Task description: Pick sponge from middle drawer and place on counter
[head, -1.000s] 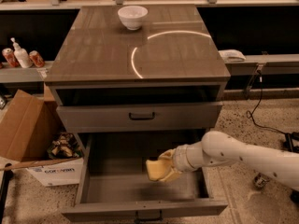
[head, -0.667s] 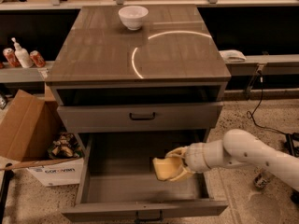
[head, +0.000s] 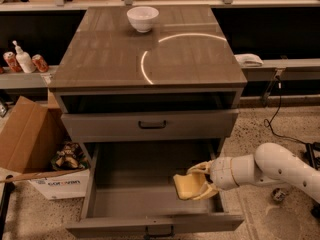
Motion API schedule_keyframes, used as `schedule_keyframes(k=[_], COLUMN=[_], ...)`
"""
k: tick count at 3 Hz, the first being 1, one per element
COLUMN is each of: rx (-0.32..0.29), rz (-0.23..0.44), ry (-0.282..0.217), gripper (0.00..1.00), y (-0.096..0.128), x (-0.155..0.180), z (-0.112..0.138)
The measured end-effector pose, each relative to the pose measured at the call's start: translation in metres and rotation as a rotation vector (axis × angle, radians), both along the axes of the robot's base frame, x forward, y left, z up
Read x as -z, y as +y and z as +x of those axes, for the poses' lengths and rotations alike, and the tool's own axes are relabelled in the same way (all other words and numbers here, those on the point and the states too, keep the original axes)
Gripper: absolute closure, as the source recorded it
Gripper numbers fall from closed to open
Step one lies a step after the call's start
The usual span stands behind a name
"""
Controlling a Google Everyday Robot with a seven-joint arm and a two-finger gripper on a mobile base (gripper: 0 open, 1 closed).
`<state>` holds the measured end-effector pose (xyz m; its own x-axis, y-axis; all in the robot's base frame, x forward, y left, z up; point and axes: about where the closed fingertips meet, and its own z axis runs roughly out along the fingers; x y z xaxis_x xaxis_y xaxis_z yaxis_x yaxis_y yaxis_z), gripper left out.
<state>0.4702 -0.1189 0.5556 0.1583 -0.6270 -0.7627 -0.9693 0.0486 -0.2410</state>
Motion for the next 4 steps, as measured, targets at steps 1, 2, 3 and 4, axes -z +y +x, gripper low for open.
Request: schedule_keyframes(k=[1, 2, 3, 4], rx=[-0.009, -0.042, -0.064, -0.059], rz=[0.003, -0.019, -0.078, -0.161], ry=[-0.033, -0.102, -0.198, -0.330], gripper=[1.00, 1.00, 1.00, 1.00], y=[0.002, 0.007, 0.011, 0.013], x=[-0.018, -0.076, -0.158, -0.253], z=[0.003, 0.011, 0.021, 0.031])
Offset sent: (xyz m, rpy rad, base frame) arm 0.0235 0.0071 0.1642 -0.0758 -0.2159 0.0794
